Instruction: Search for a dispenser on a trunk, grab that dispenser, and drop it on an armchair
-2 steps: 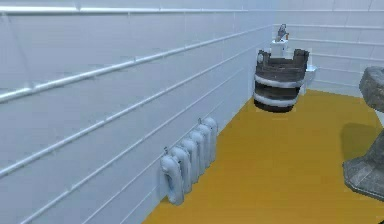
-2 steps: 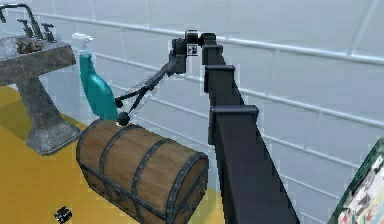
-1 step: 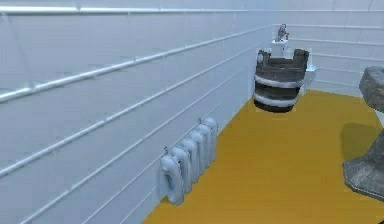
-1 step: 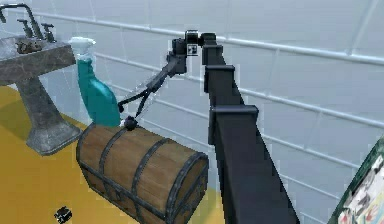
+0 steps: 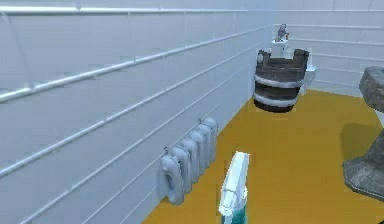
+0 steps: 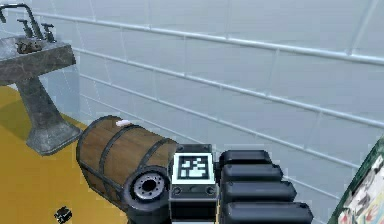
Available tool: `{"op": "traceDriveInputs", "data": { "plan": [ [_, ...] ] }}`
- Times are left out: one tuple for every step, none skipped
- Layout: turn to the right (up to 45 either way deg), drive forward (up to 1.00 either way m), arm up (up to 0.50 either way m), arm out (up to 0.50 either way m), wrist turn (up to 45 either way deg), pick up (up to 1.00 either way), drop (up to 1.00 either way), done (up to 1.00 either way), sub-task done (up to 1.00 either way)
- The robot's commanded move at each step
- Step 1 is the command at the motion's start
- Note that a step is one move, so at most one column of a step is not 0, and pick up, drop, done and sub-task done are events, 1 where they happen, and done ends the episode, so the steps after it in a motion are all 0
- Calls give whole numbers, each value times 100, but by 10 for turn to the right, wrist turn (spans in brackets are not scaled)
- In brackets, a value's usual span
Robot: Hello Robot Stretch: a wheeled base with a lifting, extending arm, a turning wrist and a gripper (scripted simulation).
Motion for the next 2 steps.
{"op": "traceDriveInputs", "data": {
  "plan": [
    [-450,0,0,0,0,0,0,0,0],
    [-450,0,0,0,0,0,0,0,0]
  ]
}}
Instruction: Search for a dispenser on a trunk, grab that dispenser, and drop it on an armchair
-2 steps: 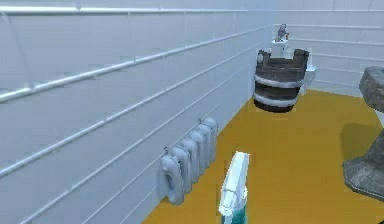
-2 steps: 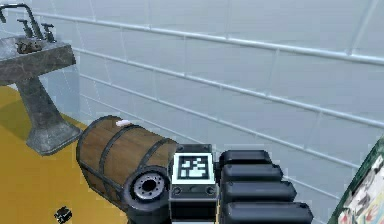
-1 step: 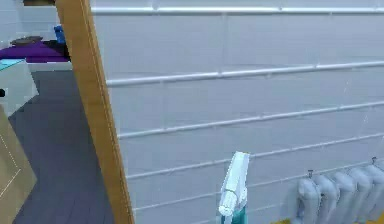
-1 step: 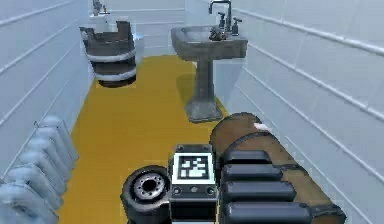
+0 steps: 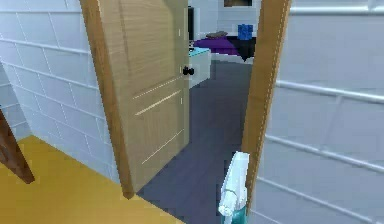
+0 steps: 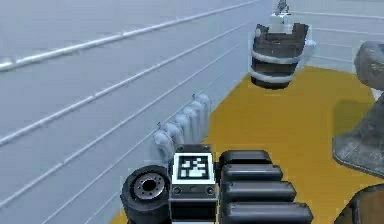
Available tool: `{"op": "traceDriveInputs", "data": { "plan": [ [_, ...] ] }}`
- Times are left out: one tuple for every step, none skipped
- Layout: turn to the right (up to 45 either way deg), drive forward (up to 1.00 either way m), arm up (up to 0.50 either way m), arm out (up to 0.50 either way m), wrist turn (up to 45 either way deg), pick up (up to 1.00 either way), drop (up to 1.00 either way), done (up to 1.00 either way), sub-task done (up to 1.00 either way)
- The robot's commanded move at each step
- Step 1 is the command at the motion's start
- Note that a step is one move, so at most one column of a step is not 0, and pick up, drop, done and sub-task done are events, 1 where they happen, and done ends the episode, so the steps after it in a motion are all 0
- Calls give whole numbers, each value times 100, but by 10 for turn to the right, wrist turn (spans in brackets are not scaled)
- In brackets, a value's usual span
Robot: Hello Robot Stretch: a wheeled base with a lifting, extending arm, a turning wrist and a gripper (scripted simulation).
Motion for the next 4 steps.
{"op": "traceDriveInputs", "data": {
  "plan": [
    [-120,0,0,0,0,0,0,0,0],
    [0,20,0,0,0,0,0,0,0],
    [-450,0,0,0,0,0,0,0,0],
    [0,80,0,0,0,0,0,0,0]
  ]
}}
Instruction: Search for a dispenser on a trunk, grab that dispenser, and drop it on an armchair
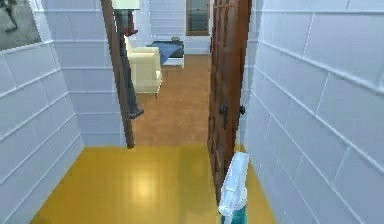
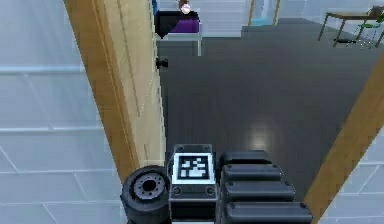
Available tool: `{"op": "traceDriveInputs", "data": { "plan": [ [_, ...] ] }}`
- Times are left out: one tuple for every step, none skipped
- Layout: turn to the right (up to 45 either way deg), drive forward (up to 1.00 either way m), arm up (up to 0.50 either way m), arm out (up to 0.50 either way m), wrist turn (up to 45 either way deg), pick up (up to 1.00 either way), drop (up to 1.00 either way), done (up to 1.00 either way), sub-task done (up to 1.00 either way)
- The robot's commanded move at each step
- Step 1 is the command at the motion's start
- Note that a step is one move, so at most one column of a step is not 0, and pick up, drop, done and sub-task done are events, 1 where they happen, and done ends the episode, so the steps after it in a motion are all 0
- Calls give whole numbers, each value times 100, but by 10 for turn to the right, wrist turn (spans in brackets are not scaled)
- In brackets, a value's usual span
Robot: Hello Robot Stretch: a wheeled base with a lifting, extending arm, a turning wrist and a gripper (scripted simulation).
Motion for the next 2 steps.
{"op": "traceDriveInputs", "data": {
  "plan": [
    [-180,0,0,0,0,0,0,0,0],
    [0,100,0,0,0,0,0,0,0]
  ]
}}
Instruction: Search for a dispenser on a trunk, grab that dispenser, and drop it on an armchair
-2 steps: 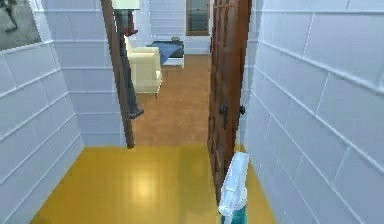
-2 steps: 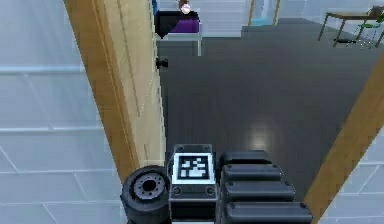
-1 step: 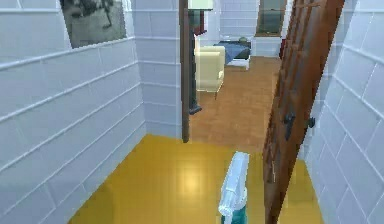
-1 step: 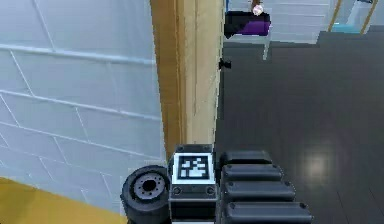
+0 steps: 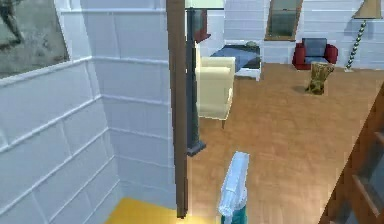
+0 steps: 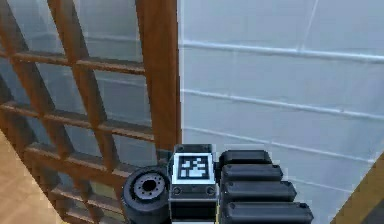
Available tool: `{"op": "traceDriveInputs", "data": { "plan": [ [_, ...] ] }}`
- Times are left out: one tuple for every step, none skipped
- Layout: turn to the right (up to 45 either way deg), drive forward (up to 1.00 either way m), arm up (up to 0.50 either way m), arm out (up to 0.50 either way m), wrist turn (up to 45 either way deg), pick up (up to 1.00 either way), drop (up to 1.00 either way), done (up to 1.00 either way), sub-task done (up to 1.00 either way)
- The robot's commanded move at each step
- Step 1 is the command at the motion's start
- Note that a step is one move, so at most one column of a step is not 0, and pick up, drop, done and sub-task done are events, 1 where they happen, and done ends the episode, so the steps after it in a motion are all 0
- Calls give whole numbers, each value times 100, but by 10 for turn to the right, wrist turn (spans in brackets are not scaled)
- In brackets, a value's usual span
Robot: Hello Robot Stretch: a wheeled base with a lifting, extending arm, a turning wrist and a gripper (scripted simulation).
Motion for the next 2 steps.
{"op": "traceDriveInputs", "data": {
  "plan": [
    [-210,0,0,0,0,0,0,0,0],
    [0,5,0,0,0,0,0,0,0]
  ]
}}
